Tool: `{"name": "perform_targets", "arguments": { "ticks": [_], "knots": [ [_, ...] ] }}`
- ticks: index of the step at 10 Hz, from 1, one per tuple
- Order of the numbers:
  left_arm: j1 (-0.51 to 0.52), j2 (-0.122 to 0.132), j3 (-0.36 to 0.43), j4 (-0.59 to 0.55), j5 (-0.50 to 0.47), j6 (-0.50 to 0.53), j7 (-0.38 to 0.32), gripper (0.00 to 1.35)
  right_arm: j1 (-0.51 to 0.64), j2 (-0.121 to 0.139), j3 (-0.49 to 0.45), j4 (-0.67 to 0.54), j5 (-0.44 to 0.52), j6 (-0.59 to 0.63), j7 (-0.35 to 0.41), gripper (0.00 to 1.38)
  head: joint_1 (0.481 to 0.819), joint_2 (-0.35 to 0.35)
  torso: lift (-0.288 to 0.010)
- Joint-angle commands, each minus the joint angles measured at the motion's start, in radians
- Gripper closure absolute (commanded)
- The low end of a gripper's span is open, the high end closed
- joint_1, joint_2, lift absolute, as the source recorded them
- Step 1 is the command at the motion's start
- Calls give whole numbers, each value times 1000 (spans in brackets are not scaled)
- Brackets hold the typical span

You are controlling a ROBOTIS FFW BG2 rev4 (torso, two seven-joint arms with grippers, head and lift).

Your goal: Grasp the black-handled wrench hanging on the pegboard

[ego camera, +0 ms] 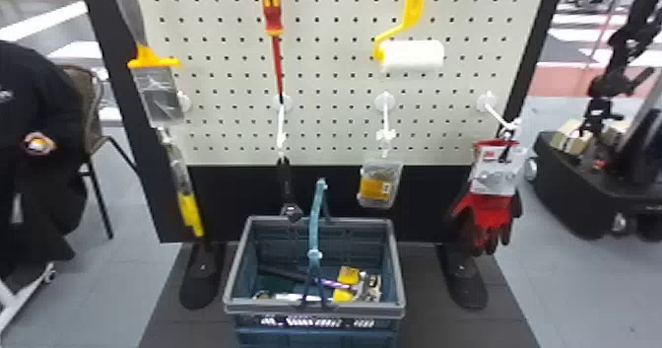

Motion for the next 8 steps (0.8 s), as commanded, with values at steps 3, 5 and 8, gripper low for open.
{"name": "perform_targets", "arguments": {
  "ticks": [3, 5, 8],
  "knots": [
    [-1, -9, 2, 0, 0, -10, 6, 407, 0, 0, 0, 2, -3, -1, 0, 133, 549, 0, -100],
    [-1, -9, 2, 0, 0, -18, 10, 406, 2, 0, 0, 2, -3, 0, 0, 133, 549, 0, -100],
    [-46, -9, -21, 0, 26, 45, -19, 398, 2, 0, 0, 7, -6, 0, 0, 133, 549, 0, -100]
  ]
}}
